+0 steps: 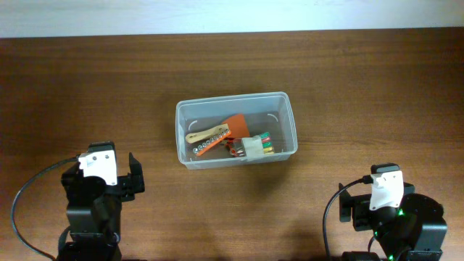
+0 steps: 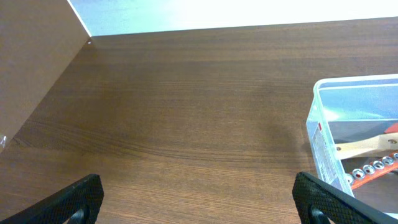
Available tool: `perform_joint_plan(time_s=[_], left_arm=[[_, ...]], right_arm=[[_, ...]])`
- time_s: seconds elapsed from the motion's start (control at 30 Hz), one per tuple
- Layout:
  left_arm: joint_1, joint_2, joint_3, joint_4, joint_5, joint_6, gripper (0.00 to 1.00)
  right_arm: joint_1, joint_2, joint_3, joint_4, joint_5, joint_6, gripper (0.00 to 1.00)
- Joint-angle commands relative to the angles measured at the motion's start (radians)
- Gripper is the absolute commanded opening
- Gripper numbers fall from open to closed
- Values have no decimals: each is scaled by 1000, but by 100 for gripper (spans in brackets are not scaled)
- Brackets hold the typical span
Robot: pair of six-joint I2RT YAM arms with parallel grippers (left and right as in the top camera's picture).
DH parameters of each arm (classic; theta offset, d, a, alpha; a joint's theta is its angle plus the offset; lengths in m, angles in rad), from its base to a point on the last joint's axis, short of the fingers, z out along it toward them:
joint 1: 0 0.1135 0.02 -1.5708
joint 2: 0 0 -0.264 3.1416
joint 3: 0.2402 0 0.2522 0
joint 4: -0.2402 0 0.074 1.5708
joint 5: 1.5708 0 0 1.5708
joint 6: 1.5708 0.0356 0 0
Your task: Pack container
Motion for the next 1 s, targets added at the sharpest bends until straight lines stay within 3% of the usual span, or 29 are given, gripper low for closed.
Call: perform_joint_plan(time_s=[0.0, 0.57, 0.8, 0.97], left_arm=[[1, -2, -6, -5, -18, -10, 99], [1, -2, -6, -9, -18, -10, 99], [1, -2, -6, -9, -17, -10, 99], [1, -2, -6, -9, -18, -10, 99]], right_arm=[[3, -11, -5, 5, 12, 7, 98], [3, -37, -5, 7, 35, 7, 98], [48, -240, -32, 38, -77, 12, 99], [63, -399, -153, 203, -74, 10, 99]])
